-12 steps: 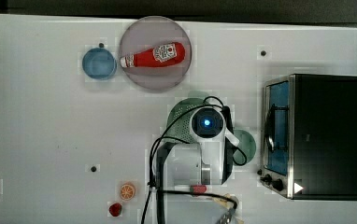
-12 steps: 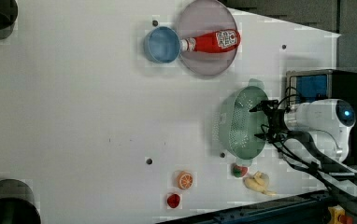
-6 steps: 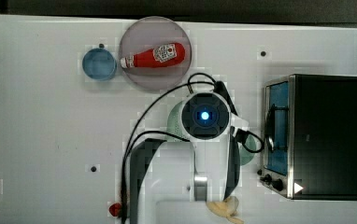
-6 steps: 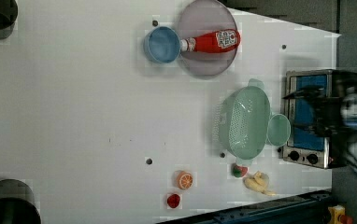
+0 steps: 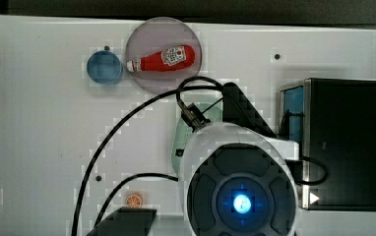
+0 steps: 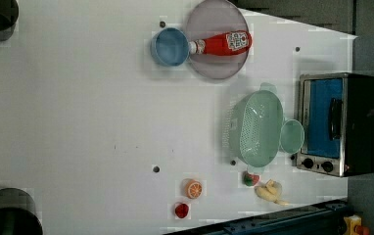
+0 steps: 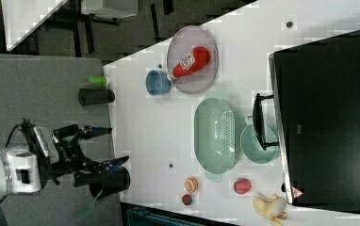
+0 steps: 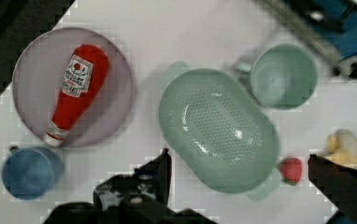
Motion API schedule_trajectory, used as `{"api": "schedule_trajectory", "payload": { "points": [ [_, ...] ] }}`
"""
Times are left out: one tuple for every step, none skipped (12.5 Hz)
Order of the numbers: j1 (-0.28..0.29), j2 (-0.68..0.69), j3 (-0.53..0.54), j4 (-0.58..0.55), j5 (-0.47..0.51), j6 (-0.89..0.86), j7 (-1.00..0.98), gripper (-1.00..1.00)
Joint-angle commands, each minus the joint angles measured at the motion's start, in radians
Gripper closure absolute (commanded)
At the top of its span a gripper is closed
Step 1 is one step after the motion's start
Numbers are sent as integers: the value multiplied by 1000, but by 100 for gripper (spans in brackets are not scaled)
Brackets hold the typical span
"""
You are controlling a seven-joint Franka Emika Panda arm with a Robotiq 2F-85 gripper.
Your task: Drag strainer left to right.
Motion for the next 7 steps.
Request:
{"api": "schedule_trajectory", "payload": {
  "points": [
    [-8,53,-11,55,21,-114,-138,-100],
    [-8,50,-11,77,21,-156,-138,-100],
    [-8,49,-12,95,20,-163,-138,-100],
    [-8,46,-15,102,20,-161,-138,-100],
    [-8,43,-16,105,20,-157,-138,-100],
    [-8,40,-16,105,20,-157,-138,-100],
    [-8,40,-15,105,20,-157,-138,-100]
  ]
}}
